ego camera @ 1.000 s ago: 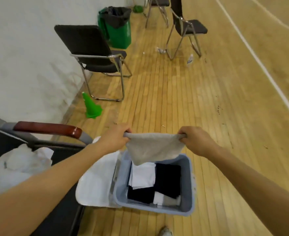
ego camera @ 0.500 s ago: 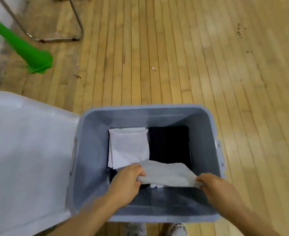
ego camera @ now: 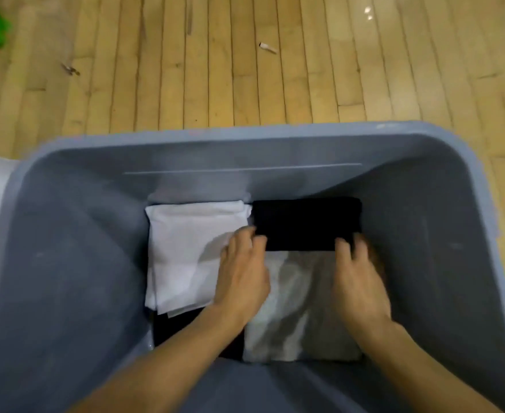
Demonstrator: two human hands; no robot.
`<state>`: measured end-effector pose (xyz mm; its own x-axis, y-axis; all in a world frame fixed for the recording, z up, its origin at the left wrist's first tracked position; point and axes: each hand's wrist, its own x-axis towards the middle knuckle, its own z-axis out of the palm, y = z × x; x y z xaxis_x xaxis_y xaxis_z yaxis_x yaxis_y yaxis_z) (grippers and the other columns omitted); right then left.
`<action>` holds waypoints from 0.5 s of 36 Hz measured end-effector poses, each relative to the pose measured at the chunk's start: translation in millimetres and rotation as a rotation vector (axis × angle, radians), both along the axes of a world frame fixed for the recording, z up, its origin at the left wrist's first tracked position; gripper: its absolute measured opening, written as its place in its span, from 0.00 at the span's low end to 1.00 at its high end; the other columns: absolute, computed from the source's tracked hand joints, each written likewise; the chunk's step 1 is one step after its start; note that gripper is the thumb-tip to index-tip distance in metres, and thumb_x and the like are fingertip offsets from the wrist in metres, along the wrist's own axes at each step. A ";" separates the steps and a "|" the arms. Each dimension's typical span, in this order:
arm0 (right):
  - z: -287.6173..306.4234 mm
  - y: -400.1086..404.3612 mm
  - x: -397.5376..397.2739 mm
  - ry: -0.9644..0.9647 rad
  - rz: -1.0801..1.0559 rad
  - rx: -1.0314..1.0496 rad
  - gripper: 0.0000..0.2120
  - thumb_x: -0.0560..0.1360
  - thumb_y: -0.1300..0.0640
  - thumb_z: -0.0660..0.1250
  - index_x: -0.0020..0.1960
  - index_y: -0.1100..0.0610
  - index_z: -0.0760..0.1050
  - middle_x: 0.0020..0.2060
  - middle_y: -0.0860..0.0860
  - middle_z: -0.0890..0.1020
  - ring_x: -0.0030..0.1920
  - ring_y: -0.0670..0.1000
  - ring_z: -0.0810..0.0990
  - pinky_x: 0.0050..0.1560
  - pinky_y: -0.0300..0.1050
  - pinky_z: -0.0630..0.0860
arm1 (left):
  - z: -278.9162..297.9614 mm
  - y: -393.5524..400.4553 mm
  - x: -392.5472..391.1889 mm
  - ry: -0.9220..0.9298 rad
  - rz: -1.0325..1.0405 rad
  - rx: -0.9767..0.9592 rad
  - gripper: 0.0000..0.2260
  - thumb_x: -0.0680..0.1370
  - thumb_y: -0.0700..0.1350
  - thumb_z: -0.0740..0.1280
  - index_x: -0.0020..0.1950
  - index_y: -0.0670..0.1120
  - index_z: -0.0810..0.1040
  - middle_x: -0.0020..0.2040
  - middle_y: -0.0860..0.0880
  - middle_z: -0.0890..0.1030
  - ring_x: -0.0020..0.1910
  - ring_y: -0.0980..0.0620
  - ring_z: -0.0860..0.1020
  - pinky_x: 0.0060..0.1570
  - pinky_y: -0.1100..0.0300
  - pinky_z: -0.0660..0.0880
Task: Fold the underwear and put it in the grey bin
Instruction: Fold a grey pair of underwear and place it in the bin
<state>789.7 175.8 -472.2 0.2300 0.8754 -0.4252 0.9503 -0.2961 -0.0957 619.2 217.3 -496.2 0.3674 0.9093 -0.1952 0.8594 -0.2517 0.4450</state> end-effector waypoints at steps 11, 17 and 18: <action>-93.0 -43.2 6.7 0.228 0.305 -0.099 0.46 0.59 0.56 0.77 0.72 0.62 0.60 0.71 0.60 0.62 0.69 0.59 0.62 0.73 0.47 0.54 | -80.2 -42.8 -14.9 0.307 -0.512 -0.086 0.46 0.57 0.54 0.78 0.70 0.45 0.64 0.71 0.41 0.68 0.70 0.40 0.65 0.67 0.44 0.66; 7.4 -23.3 -18.8 0.324 0.417 -0.082 0.44 0.72 0.36 0.57 0.73 0.53 0.33 0.72 0.49 0.32 0.72 0.48 0.28 0.72 0.48 0.36 | 19.0 -40.9 -52.3 0.099 -0.253 -0.108 0.41 0.71 0.47 0.73 0.77 0.45 0.54 0.77 0.45 0.45 0.75 0.43 0.41 0.73 0.43 0.49; 32.2 -15.0 -25.0 0.318 0.419 -0.059 0.43 0.70 0.33 0.53 0.74 0.52 0.38 0.74 0.48 0.36 0.73 0.47 0.29 0.73 0.49 0.37 | 38.8 -37.6 -62.6 0.092 -0.208 -0.054 0.41 0.69 0.47 0.74 0.76 0.45 0.55 0.77 0.43 0.50 0.76 0.42 0.45 0.71 0.42 0.53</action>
<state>764.7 160.8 -440.1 -0.2827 0.8371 -0.4684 0.9153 0.0893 -0.3928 556.6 179.7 -457.4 0.5242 0.8033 -0.2826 0.8291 -0.4057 0.3848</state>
